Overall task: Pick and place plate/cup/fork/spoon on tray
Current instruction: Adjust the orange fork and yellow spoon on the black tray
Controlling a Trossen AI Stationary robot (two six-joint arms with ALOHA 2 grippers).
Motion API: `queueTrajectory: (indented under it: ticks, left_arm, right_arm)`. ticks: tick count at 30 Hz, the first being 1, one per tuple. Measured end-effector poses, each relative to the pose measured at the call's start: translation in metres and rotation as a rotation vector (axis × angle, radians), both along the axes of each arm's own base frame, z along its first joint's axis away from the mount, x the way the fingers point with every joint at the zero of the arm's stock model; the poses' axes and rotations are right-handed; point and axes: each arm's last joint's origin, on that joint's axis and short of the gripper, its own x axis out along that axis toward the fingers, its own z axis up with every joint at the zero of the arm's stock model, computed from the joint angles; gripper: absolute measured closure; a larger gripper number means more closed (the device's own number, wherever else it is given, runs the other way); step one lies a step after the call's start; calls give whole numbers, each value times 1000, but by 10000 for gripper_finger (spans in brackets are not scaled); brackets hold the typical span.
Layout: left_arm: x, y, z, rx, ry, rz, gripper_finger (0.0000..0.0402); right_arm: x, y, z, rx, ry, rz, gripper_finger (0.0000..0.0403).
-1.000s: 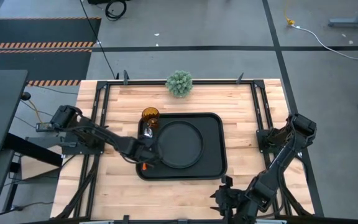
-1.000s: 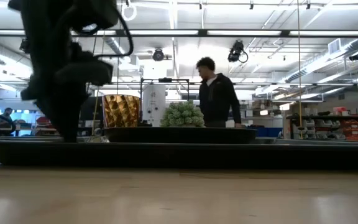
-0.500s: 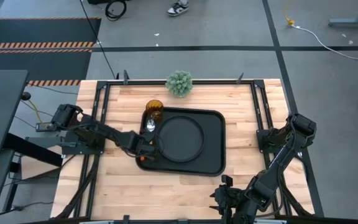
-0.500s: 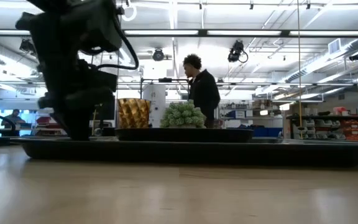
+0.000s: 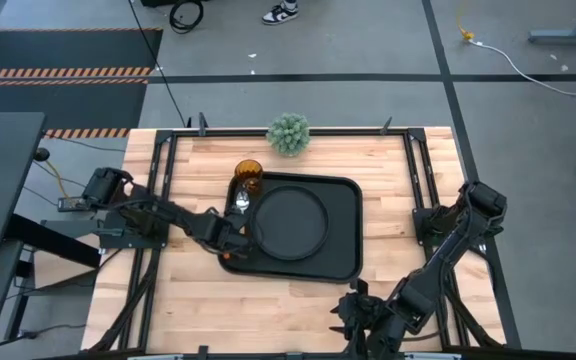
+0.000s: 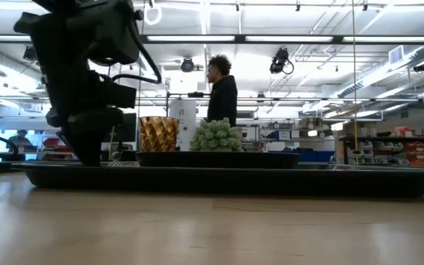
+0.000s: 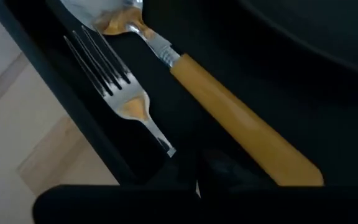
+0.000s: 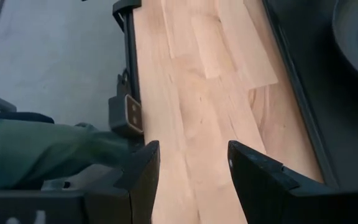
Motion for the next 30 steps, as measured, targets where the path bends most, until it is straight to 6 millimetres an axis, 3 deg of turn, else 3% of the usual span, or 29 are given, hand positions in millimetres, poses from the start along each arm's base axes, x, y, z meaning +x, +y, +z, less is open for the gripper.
queueTrajectory:
  ticks: [12, 18, 22, 30]
  left_arm:
    - [4, -38, 5, -31, -108, -175, 390]
    - [3, -28, 19, 141, -21, -143, 390]
    - [8, -19, 22, 231, -69, -101, 390]
    - [22, -14, 17, 132, -158, -161, 390]
  right_arm:
    - [20, -19, -1, 14, 54, 21, 206]
    - [26, -25, -1, 31, 70, 15, 206]
    - [27, -26, -1, 31, 70, 12, 206]
    - [25, -23, 0, 46, 57, 11, 206]
